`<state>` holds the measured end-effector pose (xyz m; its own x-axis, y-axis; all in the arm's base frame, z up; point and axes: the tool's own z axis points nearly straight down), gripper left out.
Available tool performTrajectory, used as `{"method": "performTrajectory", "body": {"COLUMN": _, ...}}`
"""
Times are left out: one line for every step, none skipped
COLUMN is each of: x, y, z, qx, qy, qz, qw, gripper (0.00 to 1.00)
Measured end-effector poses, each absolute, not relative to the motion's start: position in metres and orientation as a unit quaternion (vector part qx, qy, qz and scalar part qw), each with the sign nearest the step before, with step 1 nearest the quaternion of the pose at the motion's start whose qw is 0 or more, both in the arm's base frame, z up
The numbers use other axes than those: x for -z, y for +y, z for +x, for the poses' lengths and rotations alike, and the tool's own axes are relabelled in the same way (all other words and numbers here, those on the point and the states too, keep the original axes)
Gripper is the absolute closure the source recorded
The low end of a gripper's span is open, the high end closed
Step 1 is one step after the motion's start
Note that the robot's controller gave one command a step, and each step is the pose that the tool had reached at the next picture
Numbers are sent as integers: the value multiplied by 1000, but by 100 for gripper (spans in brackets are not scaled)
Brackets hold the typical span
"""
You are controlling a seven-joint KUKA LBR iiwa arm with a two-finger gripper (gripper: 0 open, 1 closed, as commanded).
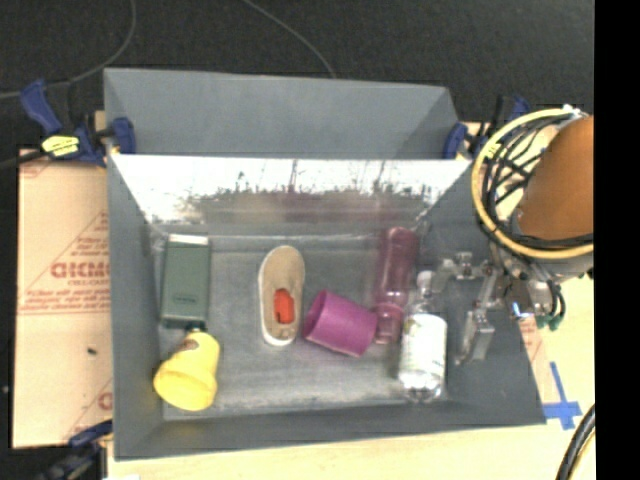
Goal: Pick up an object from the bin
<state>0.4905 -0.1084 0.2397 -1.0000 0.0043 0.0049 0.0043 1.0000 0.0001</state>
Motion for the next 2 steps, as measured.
{"method": "performTrajectory", "body": {"x": -244, "y": -108, "z": 492, "qx": -1, "qy": -1000, "qz": 0, "qw": -2, "gripper": 0}}
{"method": "performTrajectory", "body": {"x": -138, "y": -63, "z": 517, "qx": 0, "qy": -998, "qz": -58, "qw": -3, "gripper": 0}}
